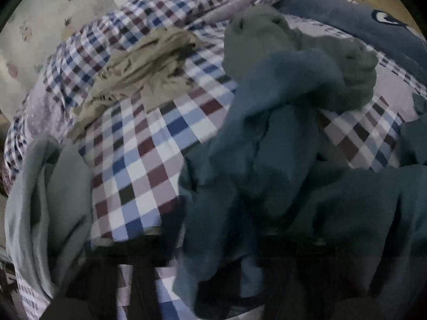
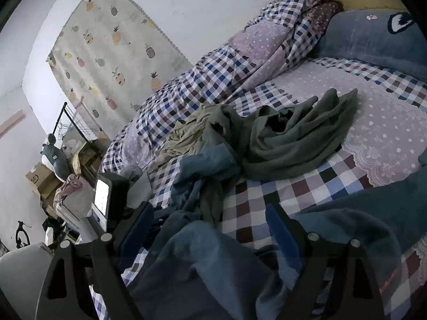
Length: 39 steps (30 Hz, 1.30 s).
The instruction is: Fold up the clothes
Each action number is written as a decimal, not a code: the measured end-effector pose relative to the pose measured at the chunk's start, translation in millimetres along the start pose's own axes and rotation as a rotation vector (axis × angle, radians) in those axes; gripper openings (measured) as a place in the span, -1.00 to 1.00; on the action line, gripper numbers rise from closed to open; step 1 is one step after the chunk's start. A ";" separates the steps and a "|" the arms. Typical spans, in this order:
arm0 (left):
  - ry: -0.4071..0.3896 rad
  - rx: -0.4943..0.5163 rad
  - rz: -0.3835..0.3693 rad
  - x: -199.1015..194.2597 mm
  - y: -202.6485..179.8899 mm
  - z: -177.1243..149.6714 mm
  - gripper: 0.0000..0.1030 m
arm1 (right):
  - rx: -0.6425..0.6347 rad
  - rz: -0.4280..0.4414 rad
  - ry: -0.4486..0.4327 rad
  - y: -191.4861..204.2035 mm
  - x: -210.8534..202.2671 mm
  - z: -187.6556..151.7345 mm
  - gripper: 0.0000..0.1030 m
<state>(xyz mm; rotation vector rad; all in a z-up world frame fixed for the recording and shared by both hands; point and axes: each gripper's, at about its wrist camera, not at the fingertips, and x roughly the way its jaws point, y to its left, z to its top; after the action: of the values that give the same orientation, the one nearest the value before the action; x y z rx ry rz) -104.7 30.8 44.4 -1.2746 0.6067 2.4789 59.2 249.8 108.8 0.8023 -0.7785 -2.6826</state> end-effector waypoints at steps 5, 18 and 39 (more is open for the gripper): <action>-0.137 -0.207 0.043 -31.3 40.1 6.5 -0.85 | -0.006 -0.001 -0.001 1.5 -0.3 -1.5 0.72; -0.405 -0.660 0.271 -146.3 249.6 6.3 -0.91 | -0.053 0.017 0.006 10.1 3.1 -4.3 0.72; -0.351 -0.773 0.712 -242.4 427.7 -62.8 -0.91 | -0.124 0.010 -0.035 18.8 3.1 -2.5 0.72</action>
<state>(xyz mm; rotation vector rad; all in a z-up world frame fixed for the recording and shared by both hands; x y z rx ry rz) -108.7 -386.9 311.1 -0.8398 -0.0428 3.6459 59.4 232.0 116.1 0.7221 -0.6145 -2.7118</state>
